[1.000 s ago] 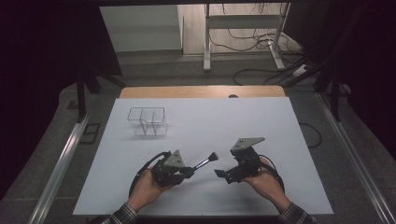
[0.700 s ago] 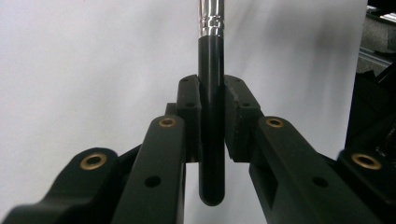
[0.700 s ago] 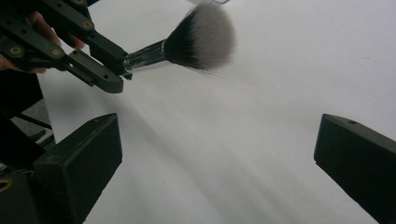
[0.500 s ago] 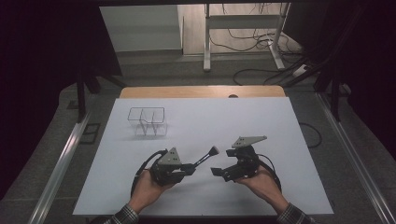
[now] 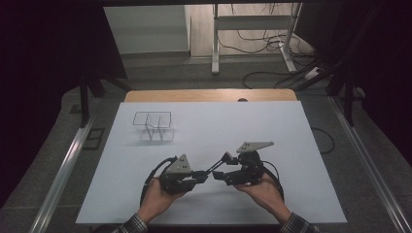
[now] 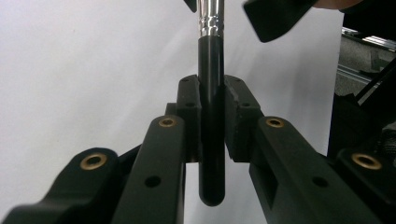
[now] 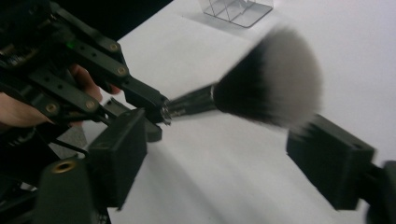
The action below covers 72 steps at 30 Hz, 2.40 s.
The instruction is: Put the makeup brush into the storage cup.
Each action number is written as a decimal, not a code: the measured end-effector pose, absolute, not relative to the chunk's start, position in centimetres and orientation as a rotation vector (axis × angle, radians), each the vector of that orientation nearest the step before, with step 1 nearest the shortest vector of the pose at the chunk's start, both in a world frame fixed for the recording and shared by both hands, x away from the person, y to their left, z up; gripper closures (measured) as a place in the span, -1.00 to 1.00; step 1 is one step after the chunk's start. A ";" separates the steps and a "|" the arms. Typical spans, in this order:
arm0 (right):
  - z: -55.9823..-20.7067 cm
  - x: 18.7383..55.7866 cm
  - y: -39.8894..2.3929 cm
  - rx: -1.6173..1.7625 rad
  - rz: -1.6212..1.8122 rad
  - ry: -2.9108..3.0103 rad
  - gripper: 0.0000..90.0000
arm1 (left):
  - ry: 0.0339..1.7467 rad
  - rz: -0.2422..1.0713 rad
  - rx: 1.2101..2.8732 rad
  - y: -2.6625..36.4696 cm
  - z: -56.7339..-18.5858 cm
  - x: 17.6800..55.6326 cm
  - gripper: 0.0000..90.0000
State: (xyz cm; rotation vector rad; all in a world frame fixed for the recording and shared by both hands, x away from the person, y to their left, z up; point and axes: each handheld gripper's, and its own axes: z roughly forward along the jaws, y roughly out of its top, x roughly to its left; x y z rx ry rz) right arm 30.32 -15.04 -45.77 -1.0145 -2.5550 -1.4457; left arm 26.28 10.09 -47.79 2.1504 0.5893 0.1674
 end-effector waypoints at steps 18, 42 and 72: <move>-46.1 30.8 -15.6 -1.103 -1.508 -2.271 0.52 | 0.562 0.181 2.216 9.3 -48.3 26.2 0.74; -44.8 29.5 -14.0 -1.010 -1.389 -2.615 0.70 | 0.647 0.148 2.206 8.8 -48.6 27.0 -0.74; -45.1 29.0 -13.3 -0.910 -1.422 -2.588 0.40 | 0.551 0.126 2.291 8.3 -48.4 26.5 0.75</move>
